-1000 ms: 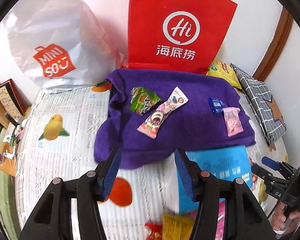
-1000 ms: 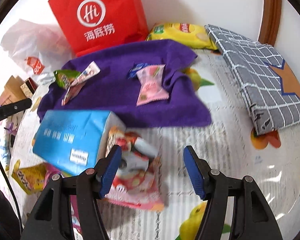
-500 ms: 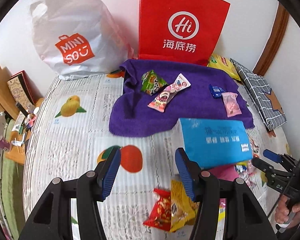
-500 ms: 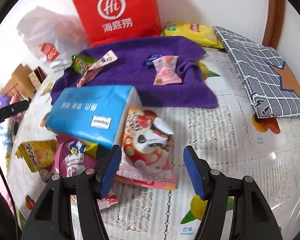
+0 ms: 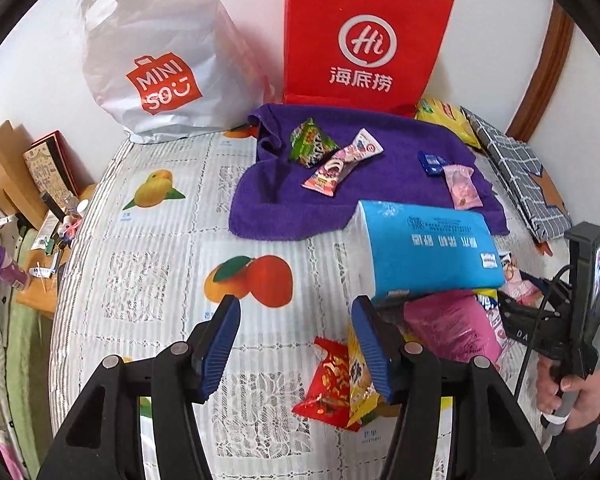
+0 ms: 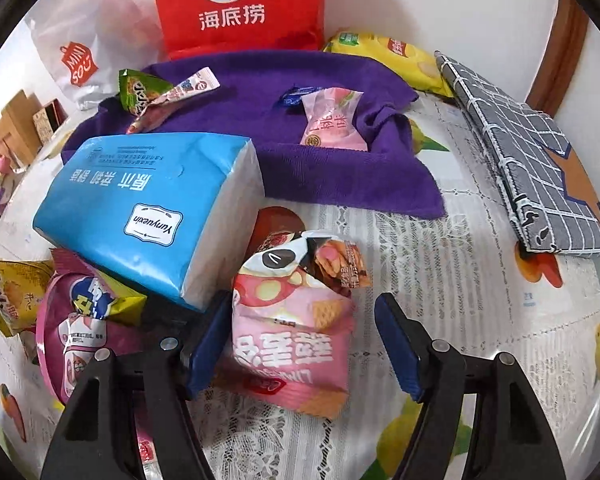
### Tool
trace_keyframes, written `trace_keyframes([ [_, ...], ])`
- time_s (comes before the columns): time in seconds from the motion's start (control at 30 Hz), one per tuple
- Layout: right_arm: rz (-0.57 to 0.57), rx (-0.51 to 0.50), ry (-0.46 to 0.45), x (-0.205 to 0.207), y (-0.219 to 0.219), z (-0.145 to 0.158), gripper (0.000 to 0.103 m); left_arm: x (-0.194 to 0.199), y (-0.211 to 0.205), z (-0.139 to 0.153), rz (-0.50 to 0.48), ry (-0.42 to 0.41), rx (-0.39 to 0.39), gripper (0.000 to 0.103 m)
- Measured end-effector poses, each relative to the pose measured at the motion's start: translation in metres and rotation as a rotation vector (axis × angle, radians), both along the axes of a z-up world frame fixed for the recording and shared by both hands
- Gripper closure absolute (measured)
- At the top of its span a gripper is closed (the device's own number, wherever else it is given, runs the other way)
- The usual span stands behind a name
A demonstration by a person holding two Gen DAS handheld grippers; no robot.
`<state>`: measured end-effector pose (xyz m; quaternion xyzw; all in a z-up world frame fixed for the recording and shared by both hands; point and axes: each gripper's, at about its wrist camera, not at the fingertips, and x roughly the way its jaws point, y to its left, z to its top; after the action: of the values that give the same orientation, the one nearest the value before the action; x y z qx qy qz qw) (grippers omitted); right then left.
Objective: Organize snacks
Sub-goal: 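Grasp the pink panda biscuit bag with the right tool while the left tool grasps the yellow snack bag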
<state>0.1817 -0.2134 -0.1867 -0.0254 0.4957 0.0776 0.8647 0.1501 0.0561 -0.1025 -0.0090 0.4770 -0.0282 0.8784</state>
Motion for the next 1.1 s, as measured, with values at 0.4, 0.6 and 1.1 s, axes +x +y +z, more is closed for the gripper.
trace_keyframes([
  [0.4, -0.071, -0.012, -0.039, -0.023, -0.026, 0.018, 0.054, -0.010, -0.027, -0.017, -0.104, 0.021, -0.030, 0.043],
  [0.6, -0.112, -0.008, -0.062, -0.030, -0.036, 0.030, 0.054, -0.013, -0.041, -0.026, -0.144, 0.041, -0.016, 0.043],
  [1.1, -0.158, -0.013, -0.132, -0.039, -0.049, 0.065, 0.054, -0.009, -0.059, -0.046, -0.178, 0.109, -0.008, 0.064],
])
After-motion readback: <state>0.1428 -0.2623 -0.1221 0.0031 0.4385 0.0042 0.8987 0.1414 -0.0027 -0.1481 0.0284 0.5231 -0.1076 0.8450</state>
